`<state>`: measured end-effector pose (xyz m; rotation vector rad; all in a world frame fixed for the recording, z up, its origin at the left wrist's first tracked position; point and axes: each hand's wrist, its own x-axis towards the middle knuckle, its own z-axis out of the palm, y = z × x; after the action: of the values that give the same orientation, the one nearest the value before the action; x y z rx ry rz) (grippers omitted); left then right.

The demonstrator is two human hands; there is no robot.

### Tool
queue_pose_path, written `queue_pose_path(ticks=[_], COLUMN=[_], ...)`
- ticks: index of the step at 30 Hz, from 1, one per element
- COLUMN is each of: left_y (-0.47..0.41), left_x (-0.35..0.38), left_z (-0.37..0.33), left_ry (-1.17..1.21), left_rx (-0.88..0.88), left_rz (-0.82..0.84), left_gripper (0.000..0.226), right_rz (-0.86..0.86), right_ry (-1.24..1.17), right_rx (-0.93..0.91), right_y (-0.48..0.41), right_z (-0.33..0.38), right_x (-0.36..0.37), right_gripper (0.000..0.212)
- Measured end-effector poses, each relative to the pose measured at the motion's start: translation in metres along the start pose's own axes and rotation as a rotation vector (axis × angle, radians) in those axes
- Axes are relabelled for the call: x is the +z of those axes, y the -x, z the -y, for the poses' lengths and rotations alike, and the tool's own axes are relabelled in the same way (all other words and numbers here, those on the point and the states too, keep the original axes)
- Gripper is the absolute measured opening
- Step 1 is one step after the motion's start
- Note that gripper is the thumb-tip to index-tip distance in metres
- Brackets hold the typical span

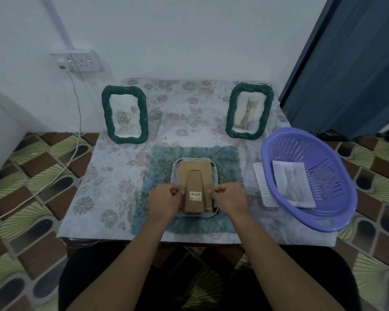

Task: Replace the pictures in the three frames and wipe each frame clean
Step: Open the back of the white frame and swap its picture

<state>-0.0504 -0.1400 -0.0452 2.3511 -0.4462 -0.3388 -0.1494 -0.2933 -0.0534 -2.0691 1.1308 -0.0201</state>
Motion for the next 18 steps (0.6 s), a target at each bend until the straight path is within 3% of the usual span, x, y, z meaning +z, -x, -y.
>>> queue_pose_path(ticks=[13, 18], left_y=[-0.002, -0.002], left_x=[0.000, 0.001], left_z=[0.004, 0.003], left_ry=[-0.060, -0.065], left_rx=[0.043, 0.051], left_rz=[0.065, 0.040], left_gripper=[0.021, 0.045], right_rz=[-0.076, -0.060], right_ry=[0.239, 0.218], right_rx=[0.045, 0.033], right_y=[0.010, 0.009], right_z=[0.012, 0.014], right_x=[-0.007, -0.008], right_gripper=[0.016, 0.015])
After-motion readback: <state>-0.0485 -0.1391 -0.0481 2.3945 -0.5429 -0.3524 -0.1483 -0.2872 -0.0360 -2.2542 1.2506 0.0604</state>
